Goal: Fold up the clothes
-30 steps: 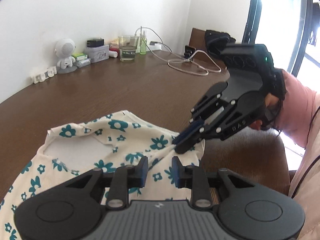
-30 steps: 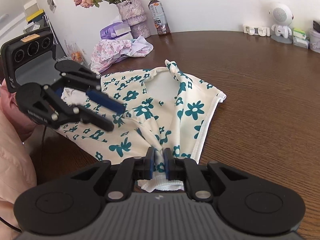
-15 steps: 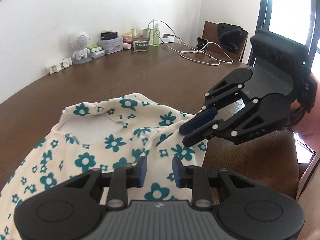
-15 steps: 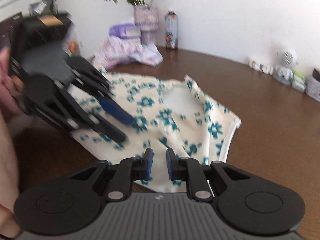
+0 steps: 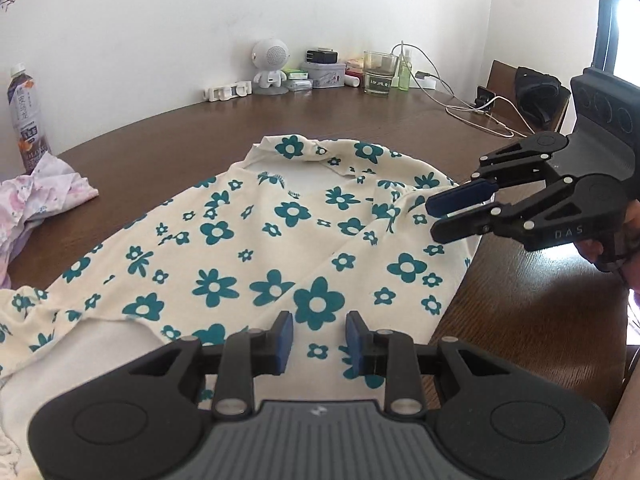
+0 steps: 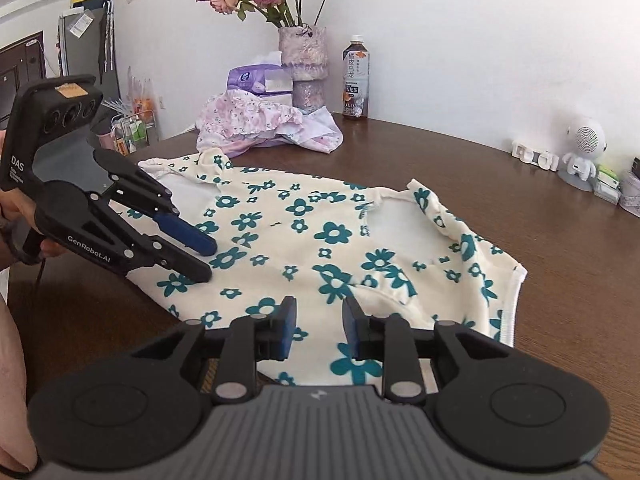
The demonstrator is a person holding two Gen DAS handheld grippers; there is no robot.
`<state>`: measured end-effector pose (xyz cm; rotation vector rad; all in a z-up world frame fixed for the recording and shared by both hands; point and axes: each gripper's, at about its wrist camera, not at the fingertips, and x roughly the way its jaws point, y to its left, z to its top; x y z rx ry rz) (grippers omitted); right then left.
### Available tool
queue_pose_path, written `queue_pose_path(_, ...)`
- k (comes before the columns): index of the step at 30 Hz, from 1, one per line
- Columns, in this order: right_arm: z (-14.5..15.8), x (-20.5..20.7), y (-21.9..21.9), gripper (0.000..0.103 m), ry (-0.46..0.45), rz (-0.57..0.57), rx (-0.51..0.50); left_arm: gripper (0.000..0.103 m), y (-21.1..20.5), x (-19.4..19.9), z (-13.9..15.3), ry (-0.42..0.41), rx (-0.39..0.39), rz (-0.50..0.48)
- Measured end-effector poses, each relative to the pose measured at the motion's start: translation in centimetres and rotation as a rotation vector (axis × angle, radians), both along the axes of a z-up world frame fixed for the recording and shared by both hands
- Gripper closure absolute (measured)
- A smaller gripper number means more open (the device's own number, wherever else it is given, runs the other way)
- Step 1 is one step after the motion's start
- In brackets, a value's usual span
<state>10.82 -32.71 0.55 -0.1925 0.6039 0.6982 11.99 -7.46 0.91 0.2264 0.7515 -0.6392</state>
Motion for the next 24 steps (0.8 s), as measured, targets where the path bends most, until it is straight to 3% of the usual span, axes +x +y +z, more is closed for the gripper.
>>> queue_pose_path(5, -1.5, -0.8, 1.0, 0.076, 0.019, -0.026, -0.061, 0.073, 1.2, -1.3, 0.6, -0.033, -0.024, 0.005)
queue_pose_path(11, -1.4, -1.0, 1.7, 0.074, 0.029, -0.077, -0.061, 0.07, 2.7, -2.2, -0.1, -0.038, -0.019, 0.032)
queue_pose_path(15, -0.6, -1.4, 4.4, 0.074, -0.01, -0.059, 0.004, 0.07, 3.0, -2.5, -0.7, -0.054, -0.032, 0.042)
queue_pose_path(19, -0.5, -0.8, 7.9, 0.074, -0.042, -0.074, -0.001, 0.07, 3.0, -2.8, -1.0, -0.065, -0.046, 0.065)
queue_pose_path(24, -1.6, 0.1, 9.8, 0.075, -0.016, -0.101, -0.019, 0.071, 3.4, -3.0, -1.2, -0.061, -0.09, 0.1)
